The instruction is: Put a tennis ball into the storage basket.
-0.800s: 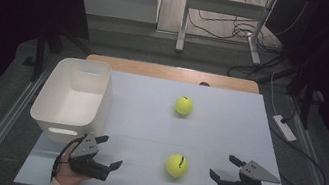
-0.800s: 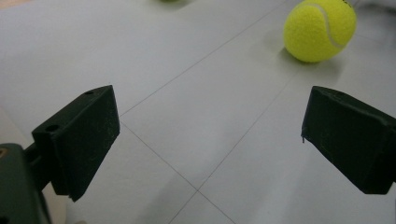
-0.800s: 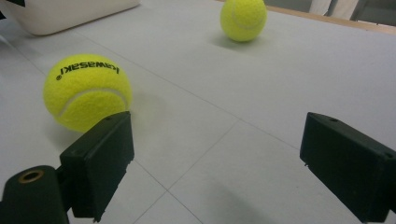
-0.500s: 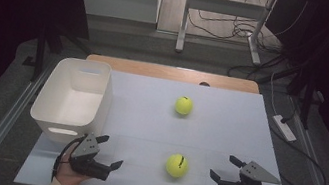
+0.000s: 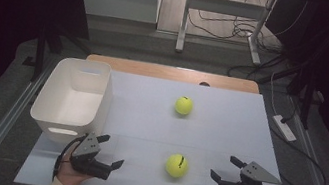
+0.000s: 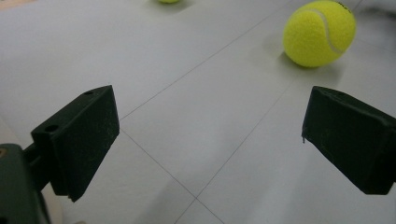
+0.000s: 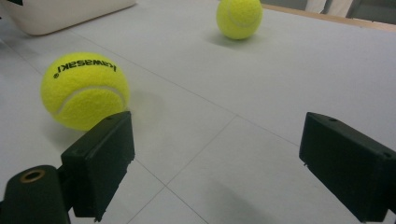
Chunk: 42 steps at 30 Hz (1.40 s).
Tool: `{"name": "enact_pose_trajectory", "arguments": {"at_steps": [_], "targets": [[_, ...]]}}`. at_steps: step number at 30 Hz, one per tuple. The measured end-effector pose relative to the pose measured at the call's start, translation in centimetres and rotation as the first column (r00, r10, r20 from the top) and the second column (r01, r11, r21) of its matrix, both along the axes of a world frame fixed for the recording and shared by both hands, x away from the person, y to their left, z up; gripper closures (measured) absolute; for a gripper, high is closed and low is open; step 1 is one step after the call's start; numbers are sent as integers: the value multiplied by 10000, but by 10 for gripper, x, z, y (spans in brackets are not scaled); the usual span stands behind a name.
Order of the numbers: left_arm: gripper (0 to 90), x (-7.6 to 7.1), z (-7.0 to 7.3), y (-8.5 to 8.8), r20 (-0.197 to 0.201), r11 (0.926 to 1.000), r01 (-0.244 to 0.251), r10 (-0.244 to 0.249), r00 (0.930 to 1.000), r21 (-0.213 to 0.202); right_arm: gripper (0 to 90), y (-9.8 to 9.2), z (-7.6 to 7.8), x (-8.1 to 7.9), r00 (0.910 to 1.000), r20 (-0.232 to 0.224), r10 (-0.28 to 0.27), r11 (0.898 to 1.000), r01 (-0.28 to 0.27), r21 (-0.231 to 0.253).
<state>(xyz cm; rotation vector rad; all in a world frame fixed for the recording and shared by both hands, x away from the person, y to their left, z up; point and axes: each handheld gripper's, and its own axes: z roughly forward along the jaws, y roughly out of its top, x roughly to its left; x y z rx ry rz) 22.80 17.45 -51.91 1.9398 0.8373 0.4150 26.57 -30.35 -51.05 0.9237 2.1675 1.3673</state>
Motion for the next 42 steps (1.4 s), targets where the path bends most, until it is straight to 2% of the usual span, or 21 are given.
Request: {"name": "enact_pose_trajectory", "arguments": {"at_steps": [21, 28, 42], "targets": [[36, 3, 9, -10, -395, 9999, -105, 108, 9992, 88, 105, 2, 1, 2, 9999, -14, 135, 9998, -135, 138], [36, 4, 14, -19, -508, 9995, 11, 6, 9987, 322, 106, 3, 1, 1, 9998, 11, 212, 9996, -212, 159], [38, 10, 28, -28, -509, 9991, 256, -238, 9984, 345, 107, 5, 0, 3, 9997, -9, 243, 9996, -242, 112]]}}
